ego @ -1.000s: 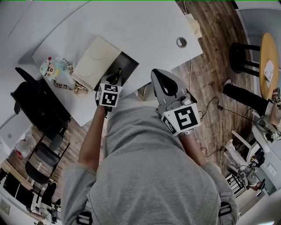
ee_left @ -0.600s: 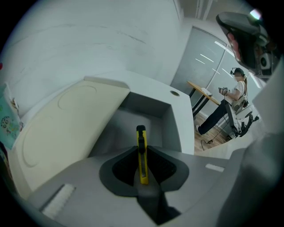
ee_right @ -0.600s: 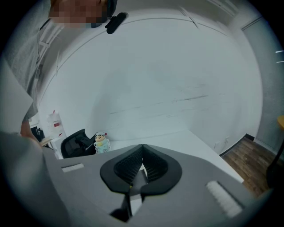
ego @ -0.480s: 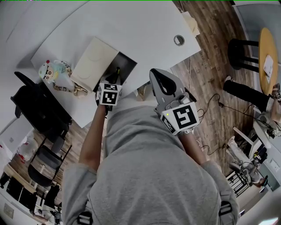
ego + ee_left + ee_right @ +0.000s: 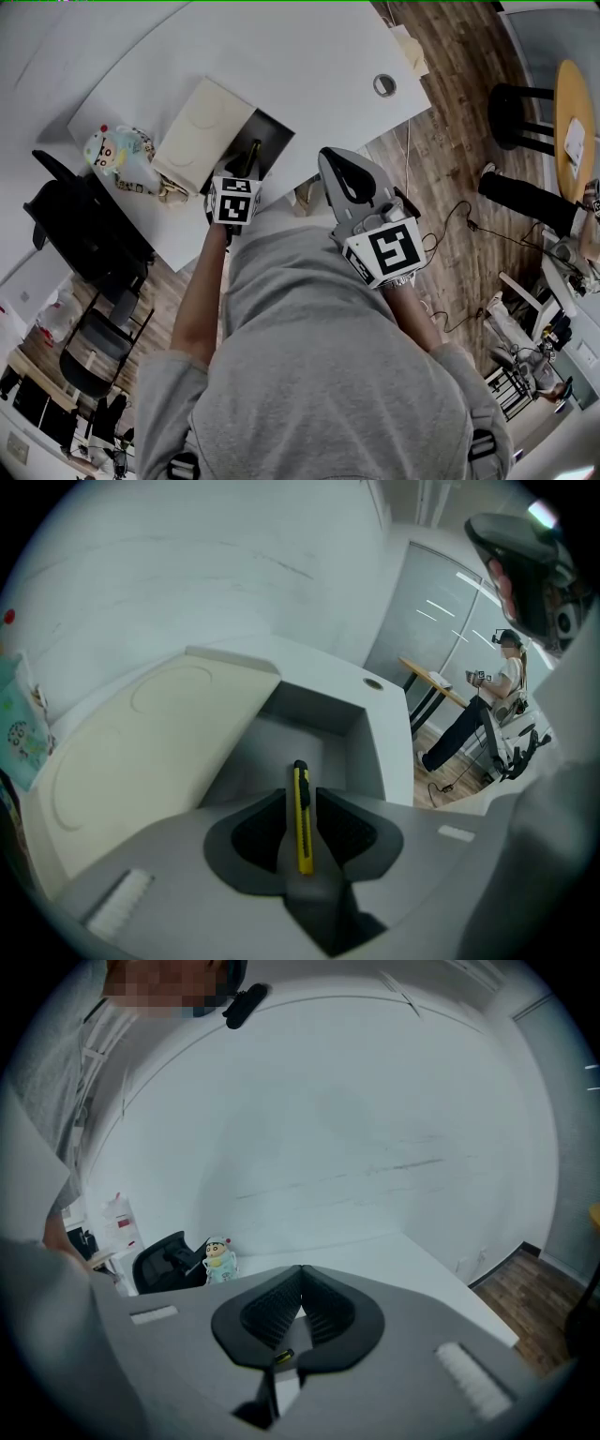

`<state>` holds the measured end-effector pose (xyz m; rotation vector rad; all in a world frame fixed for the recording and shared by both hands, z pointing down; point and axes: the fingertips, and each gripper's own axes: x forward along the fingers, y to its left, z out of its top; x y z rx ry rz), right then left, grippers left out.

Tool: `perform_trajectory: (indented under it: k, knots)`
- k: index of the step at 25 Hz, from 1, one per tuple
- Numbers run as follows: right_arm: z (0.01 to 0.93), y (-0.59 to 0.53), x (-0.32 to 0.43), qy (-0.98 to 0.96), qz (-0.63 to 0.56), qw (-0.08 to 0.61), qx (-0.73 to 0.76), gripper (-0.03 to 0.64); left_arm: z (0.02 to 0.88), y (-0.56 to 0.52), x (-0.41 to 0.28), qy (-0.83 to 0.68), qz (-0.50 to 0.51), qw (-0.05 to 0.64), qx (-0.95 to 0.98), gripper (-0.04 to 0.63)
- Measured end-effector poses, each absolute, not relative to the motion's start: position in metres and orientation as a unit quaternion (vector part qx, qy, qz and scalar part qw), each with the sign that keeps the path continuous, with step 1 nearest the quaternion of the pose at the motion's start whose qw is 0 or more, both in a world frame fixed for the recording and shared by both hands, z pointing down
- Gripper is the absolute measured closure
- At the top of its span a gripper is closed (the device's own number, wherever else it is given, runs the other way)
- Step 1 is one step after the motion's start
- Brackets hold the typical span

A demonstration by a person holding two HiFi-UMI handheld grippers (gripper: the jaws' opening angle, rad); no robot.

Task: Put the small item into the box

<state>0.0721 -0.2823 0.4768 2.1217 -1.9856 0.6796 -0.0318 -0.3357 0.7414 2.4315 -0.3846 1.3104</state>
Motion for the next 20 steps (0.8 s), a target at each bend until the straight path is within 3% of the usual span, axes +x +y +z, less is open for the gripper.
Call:
perform_trajectory:
  k: [6,14,20]
  knots:
    - [0.476,-0.28,0.074,-0.665,0.224,0.075,0.709,0.601,0.722,-0.341,-0.029,-0.151,0.428,0.175,0.874,0.473]
    - [0.475,-0.283,0.069,-0.676,0.225,0.069,0.698,0.601,0.685,-0.351,-0.03,-0.182,0.371,0.177,0.893,0.589]
    - [0.474,-0.286,0.069,-0.687,0.223,0.062,0.689,0.601,0.663,-0.352,-0.032,-0.2,0.341,0.19,0.899,0.592]
